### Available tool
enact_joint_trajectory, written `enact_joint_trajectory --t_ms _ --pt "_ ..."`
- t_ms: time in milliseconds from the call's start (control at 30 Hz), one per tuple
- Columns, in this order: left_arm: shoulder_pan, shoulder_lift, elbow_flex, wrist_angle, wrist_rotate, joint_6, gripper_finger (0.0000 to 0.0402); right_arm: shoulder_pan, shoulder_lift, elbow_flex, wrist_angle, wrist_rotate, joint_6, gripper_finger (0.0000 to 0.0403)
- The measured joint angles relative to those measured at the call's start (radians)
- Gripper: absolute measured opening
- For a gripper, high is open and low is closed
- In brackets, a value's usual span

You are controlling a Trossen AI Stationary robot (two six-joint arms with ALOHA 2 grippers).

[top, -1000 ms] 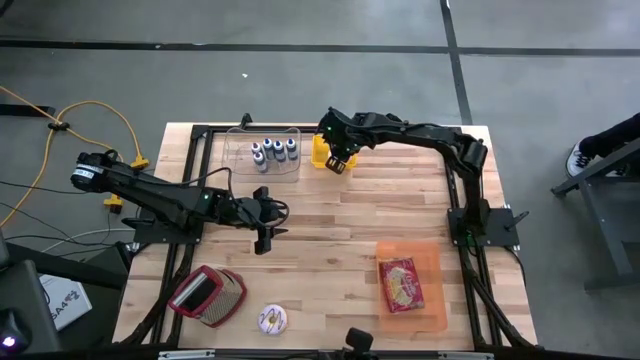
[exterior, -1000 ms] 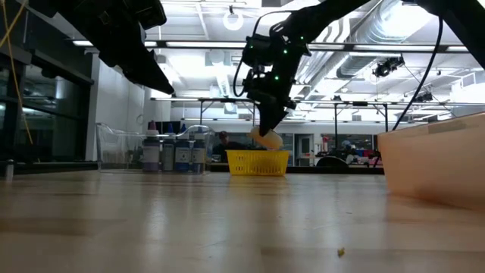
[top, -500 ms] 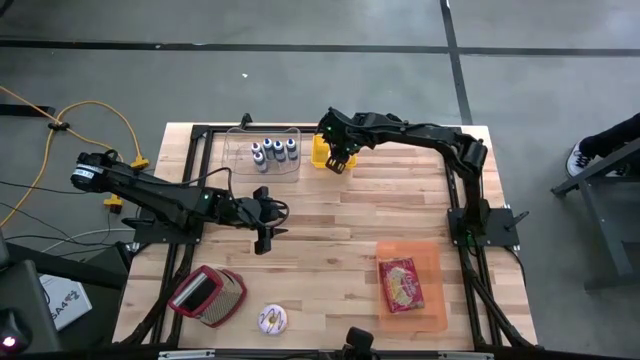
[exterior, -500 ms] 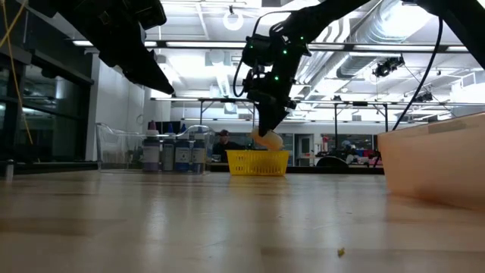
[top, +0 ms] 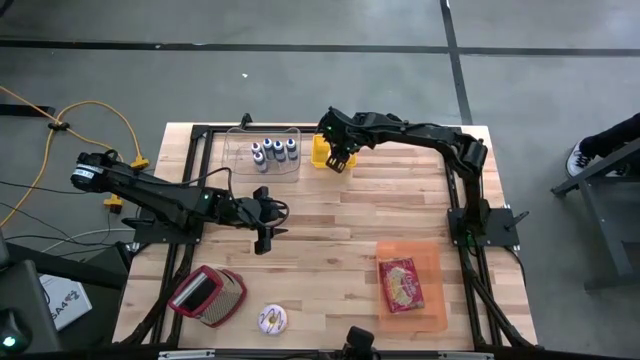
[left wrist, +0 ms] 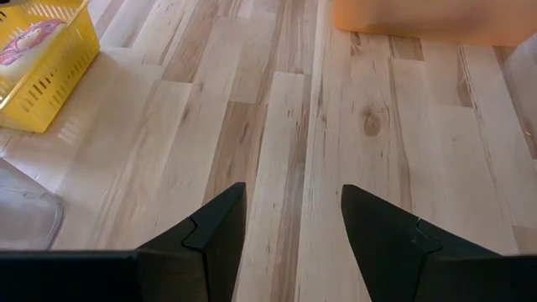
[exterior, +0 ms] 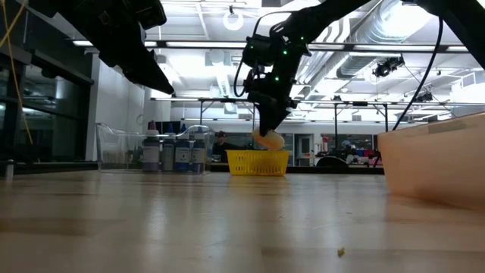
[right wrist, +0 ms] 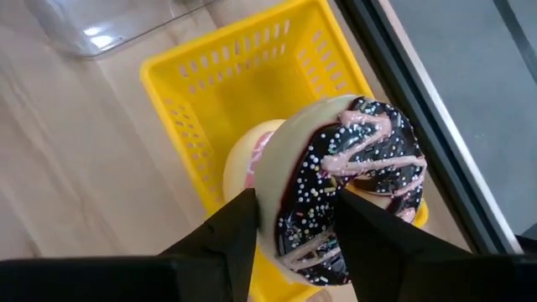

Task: Pick & Place Food Item
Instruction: Put the brown donut into the yellow bin

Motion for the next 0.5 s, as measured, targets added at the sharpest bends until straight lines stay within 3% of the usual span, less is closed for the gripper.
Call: enact_joint_trajectory --t_ms 500 --pt "0.000 0.000 0.000 0.000 0.000 -0.001 0.0188 0.000 0.000 0.000 0.000 -0.006 -0.004 0.0145"
